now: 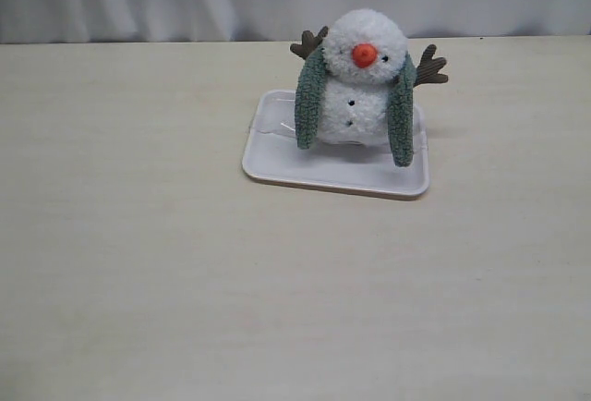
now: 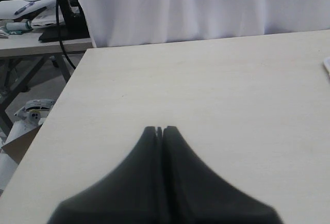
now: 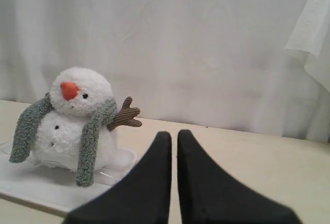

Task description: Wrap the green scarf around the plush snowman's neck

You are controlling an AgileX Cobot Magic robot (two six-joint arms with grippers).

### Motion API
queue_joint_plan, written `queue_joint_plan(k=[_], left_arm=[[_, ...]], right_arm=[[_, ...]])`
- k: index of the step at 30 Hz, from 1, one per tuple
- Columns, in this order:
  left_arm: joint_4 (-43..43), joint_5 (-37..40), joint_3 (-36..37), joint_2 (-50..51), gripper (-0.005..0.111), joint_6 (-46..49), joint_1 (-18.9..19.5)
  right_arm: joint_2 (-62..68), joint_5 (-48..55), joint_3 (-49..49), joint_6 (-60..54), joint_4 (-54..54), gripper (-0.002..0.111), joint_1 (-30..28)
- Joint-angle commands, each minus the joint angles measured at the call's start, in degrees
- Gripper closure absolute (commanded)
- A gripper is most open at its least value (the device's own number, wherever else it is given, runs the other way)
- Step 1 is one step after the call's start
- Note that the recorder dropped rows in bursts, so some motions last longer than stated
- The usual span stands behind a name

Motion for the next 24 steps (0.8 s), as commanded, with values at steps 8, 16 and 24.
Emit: queue_joint_plan(k=[8,16,24], left_arm=[[0.08,-0.62,0.11,-0.06,0.107,0.00,0.10],[0.08,-0.62,0.11,-0.06,0.107,0.00,0.10],[0.08,-0.62,0.11,-0.06,0.107,0.00,0.10]], right_arm=[[-0.25,16.66,0.21,0.00,2.20,0.104,0.16],[-0.25,17.44,0.21,3.00,2.20,0.104,0.16],[-0.25,17.44,0.21,3.20,2.64,0.104,0.16]])
